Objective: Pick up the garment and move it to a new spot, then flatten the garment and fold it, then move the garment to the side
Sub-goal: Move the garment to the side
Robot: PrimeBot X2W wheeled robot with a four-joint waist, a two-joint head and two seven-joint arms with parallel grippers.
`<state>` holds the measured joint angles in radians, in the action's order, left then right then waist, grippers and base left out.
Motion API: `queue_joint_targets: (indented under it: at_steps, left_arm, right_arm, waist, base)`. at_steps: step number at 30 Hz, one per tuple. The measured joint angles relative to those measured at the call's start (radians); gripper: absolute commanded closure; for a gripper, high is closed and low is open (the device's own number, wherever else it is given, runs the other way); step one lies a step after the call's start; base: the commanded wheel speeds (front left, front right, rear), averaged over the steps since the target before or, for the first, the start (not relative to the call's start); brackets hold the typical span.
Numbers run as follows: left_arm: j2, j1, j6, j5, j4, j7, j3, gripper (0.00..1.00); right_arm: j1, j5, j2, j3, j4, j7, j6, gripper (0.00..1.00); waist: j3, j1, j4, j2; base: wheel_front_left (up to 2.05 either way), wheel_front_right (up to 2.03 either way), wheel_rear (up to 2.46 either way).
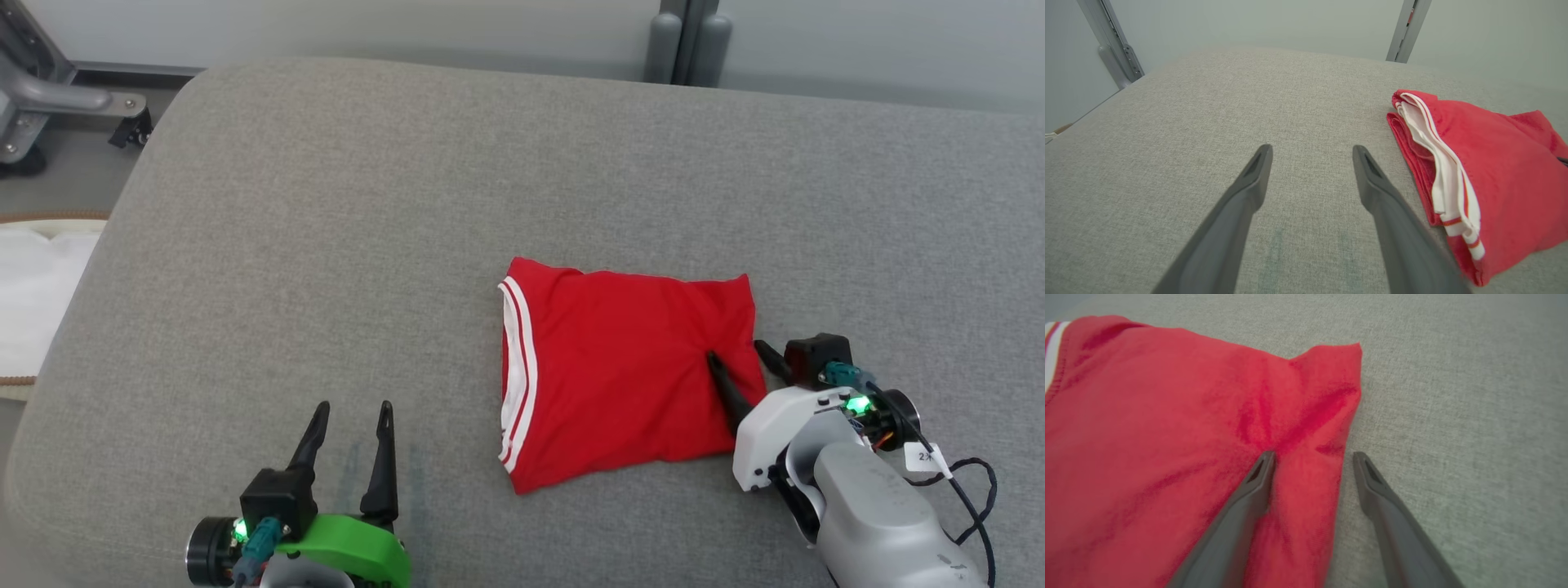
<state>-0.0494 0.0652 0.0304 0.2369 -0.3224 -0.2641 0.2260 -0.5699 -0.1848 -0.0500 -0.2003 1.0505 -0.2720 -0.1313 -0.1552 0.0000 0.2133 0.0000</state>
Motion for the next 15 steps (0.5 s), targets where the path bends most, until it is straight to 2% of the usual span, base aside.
queue_joint_targets:
  at_steps: [1,2,9,15]
  left_arm:
    - [0.000,0.001,-0.001,0.000,0.000,0.000,-0.002,0.00]
    - [0.000,0.002,-0.003,0.000,0.000,0.000,-0.003,0.00]
    - [0.000,0.010,-0.005,0.000,0.003,0.000,-0.004,0.00]
    - [0.000,0.018,0.005,-0.027,0.019,0.000,0.007,0.00]
  right_arm:
    - [-0.006,-0.002,0.000,-0.003,0.003,-0.001,0.000,0.81]
    - [-0.011,-0.002,0.000,-0.003,0.006,-0.001,0.000,1.00]
    - [-0.013,-0.012,0.010,0.019,-0.044,0.005,-0.002,1.00]
    - [0.018,-0.016,0.005,0.034,-0.093,0.008,-0.001,1.00]
  waist:
    - [-0.006,0.0000,0.002,0.0000]
    - [-0.010,0.0000,0.003,0.0000]
    - [-0.016,0.0000,-0.031,0.0000]
    - [-0.002,0.0000,-0.113,0.0000]
  base:
    - [0.00,0.00,0.00]
    - [0.00,0.00,0.00]
    - [0.00,0.00,0.00]
    - [0.00,0.00,0.00]
